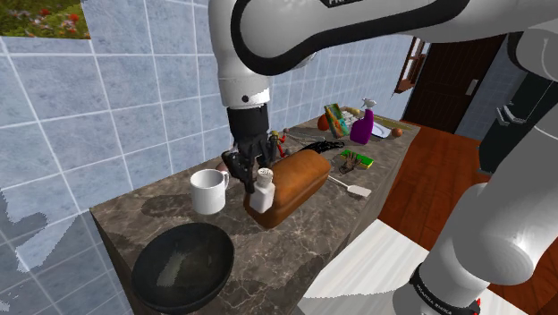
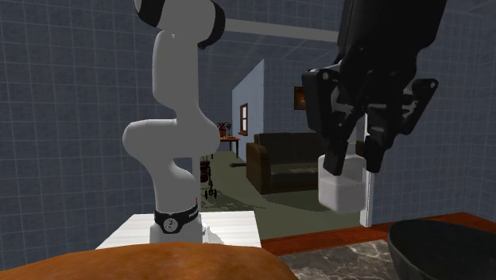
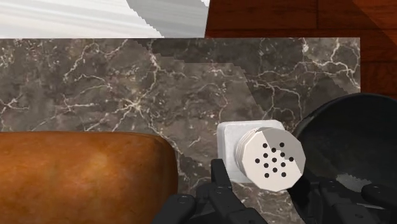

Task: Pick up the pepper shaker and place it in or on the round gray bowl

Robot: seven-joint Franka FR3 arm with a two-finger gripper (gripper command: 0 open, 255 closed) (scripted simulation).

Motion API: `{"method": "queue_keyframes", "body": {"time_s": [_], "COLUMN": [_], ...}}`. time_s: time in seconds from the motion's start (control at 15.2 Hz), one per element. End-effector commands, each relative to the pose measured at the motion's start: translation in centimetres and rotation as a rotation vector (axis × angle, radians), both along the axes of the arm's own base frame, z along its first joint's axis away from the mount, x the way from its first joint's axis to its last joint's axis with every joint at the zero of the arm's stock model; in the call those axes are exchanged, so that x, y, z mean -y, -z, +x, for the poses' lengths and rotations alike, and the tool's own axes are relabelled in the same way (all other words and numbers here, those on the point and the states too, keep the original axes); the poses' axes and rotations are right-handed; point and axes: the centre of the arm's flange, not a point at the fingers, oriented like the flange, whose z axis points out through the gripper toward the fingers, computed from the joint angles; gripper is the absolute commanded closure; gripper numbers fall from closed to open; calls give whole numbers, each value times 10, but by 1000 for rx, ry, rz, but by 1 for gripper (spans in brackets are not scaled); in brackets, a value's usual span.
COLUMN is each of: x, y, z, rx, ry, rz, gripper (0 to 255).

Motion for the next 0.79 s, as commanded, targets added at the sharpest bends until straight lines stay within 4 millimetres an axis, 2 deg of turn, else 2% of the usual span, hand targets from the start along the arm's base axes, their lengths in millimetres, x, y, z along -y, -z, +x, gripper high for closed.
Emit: {"method": "queue_keyframes", "body": {"time_s": [0.0, 0.73], "x": [0, -145], "y": [-9, -17], "z": [0, 13], "rx": [0, 0], "ry": [0, 0], "rz": [0, 0], "gripper": [255, 255]}}
